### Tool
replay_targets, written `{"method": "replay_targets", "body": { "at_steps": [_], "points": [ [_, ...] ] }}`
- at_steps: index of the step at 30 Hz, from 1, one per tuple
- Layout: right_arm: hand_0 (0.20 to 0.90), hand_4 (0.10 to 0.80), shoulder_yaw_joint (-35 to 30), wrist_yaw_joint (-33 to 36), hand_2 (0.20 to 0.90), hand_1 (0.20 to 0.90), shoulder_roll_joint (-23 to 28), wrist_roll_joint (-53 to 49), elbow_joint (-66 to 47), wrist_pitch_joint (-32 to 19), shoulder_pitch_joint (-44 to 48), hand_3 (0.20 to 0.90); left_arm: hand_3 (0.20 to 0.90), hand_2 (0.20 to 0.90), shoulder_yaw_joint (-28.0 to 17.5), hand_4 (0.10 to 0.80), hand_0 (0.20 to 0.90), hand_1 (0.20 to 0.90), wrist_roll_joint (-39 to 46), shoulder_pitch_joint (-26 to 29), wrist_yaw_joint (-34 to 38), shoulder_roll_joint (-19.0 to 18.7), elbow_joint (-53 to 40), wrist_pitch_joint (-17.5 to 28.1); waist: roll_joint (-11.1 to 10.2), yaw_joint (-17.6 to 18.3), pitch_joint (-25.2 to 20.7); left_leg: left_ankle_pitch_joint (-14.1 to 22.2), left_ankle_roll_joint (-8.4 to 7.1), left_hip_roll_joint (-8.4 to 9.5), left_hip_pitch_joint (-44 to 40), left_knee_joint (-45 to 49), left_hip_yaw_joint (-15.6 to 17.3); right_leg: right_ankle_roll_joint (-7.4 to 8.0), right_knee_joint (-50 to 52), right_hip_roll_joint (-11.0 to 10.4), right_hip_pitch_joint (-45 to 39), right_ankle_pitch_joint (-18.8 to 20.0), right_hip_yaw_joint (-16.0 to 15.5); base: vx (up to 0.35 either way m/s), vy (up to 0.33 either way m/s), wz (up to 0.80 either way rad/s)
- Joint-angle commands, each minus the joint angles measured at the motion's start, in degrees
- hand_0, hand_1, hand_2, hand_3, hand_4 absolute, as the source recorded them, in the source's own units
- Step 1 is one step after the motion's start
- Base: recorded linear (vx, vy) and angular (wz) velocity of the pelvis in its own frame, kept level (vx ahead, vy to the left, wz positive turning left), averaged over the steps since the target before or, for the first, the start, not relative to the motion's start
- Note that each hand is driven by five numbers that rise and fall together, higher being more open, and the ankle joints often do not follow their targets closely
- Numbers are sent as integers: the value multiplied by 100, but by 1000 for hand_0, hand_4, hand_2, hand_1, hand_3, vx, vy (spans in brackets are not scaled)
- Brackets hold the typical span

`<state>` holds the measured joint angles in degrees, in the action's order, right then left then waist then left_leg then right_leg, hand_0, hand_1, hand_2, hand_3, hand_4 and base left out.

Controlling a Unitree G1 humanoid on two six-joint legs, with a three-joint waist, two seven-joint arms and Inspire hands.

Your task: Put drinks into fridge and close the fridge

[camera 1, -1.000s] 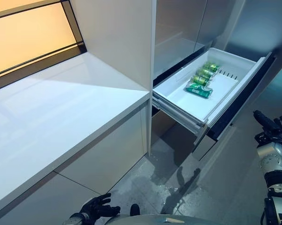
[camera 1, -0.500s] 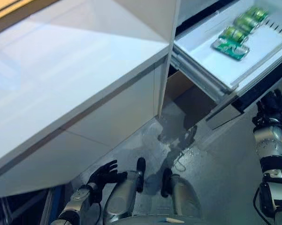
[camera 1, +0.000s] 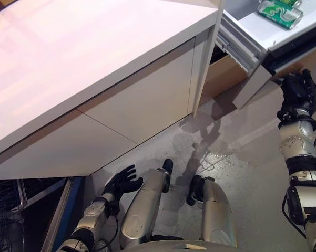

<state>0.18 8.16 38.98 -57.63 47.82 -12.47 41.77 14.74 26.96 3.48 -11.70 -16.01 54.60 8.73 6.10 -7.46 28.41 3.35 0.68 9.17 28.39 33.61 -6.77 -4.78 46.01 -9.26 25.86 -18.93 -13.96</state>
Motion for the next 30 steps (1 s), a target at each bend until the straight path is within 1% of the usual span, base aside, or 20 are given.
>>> {"method": "replay_targets", "body": {
  "at_steps": [1,8,13,16,19,20,22,25,27,28,30],
  "points": [
    [900,800,629,-1005,900,900,-63,585,-880,-747,1478,900,900,900,376,800,900,900,-208,-758,-253,-185,-157,74,-76,-627,-298,574,372,131,-504,-324,40,13,168,146,-110,-44,15,53,50,12],
    [900,800,923,-848,900,900,-131,784,-819,-957,1934,900,900,900,348,800,900,900,-324,-757,-408,-257,4,236,-90,-783,-326,551,378,153,-622,-420,-85,69,64,93,-300,-10,-61,56,21,14],
    [900,800,1069,-863,900,900,-53,795,-674,-930,2101,900,900,900,355,800,900,900,-417,-797,-535,-306,95,315,-147,-833,-411,544,366,118,-900,-644,-141,151,-335,102,-661,116,-83,73,0,15],
    [900,800,1079,-846,900,900,28,733,-629,-828,2034,900,900,900,356,800,900,900,-566,-827,-597,-350,149,324,-217,-798,-495,634,398,96,-1048,-641,-69,217,-574,92,-871,223,-61,54,-40,2],
    [900,800,1014,-862,900,900,11,779,-627,-703,1789,900,900,900,312,800,900,900,-729,-825,-596,-360,251,283,-310,-720,-615,754,404,66,-1253,-672,12,272,-913,138,-1144,319,-21,26,-44,-3],
    [900,800,981,-899,900,900,-17,784,-647,-621,1636,900,900,900,303,800,900,900,-852,-824,-560,-361,295,264,-334,-669,-684,625,417,37,-1312,-772,58,256,-1156,170,-1235,518,-52,-26,-31,-6],
    [900,800,934,-968,900,900,-59,789,-681,-480,1379,900,900,900,282,800,900,900,-933,-826,-522,-356,341,189,-395,-592,-793,634,407,4,-1485,-921,94,300,-1479,236,-1424,607,-2,19,-53,-11],
    [900,800,817,-1086,900,900,-186,974,-934,-158,646,900,900,900,166,800,900,900,-1059,-846,-494,-359,387,42,-504,-401,-1025,591,379,-99,-1832,-1290,198,387,-2048,352,-1733,765,147,52,-69,-20],
    [900,800,706,-1203,900,900,-351,1075,-1266,45,-74,900,900,900,51,800,900,900,-1053,-887,-497,-345,376,-83,-562,-239,-1238,514,360,-180,-2044,-1594,274,444,-2444,441,-1891,898,280,30,-72,-38],
    [900,800,644,-1206,900,900,-492,1146,-1509,139,-578,900,900,900,-18,800,900,900,-1085,-913,-533,-322,369,-171,-592,-122,-1360,490,349,-215,-2146,-1736,329,484,-2658,488,-1974,967,362,21,-79,-38],
    [900,800,640,-1311,900,900,-774,1329,-1933,175,-1362,900,900,900,-118,800,900,900,-1149,-959,-488,-264,368,-192,-630,55,-1536,467,343,-264,-2288,-1929,418,517,-2944,555,-2080,1053,488,18,-58,-29]
  ]
}}
